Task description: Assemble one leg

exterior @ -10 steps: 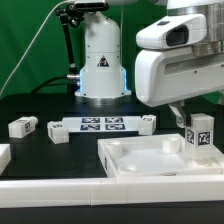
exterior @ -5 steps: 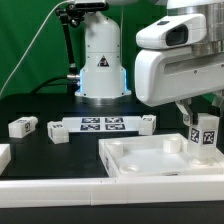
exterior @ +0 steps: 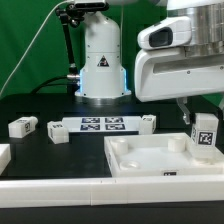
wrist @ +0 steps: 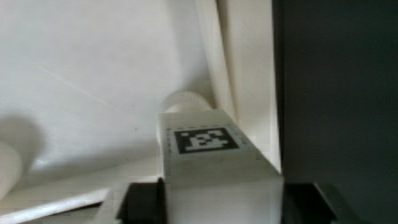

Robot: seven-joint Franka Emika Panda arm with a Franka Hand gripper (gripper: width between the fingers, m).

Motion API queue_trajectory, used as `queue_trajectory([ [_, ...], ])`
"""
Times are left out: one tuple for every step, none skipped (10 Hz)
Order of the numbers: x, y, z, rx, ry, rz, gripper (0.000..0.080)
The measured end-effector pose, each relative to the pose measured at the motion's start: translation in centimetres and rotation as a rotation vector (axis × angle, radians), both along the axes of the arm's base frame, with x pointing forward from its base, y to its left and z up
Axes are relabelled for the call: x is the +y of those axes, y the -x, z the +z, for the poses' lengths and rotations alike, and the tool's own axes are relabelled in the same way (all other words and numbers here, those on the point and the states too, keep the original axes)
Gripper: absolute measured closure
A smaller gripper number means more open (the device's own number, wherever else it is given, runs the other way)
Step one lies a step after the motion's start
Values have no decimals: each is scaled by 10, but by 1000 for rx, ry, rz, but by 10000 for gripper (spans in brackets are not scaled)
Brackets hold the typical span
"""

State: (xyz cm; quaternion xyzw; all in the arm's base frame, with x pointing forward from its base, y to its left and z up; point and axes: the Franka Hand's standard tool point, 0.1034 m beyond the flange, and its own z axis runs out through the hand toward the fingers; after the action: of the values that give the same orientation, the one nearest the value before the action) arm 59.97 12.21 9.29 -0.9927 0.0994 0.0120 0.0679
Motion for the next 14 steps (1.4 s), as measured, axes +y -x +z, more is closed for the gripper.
queue_trajectory([
  [1,-1,0,6,-2,-100,498],
  [2,-2,0,15,-4,-267,498],
  [2,-3,0,1,-10,-346,498],
  [3,-2,0,0,-17,-483,498],
  [4,0,0,-11,-29,-598,498],
  [4,2,-1,-8,-42,-682,498],
  [5,3,-1,8,-53,-738,498],
  [6,3,-1,26,-65,-790,498],
  [7,3,-1,30,-70,-805,498],
  [8,3,-1,27,-69,-787,389],
  [7,4,-1,18,-67,-728,241],
  [4,5,-3,14,-59,-669,241],
  [3,6,-3,11,-41,-543,178],
  [3,3,-2,-11,-29,-407,158],
])
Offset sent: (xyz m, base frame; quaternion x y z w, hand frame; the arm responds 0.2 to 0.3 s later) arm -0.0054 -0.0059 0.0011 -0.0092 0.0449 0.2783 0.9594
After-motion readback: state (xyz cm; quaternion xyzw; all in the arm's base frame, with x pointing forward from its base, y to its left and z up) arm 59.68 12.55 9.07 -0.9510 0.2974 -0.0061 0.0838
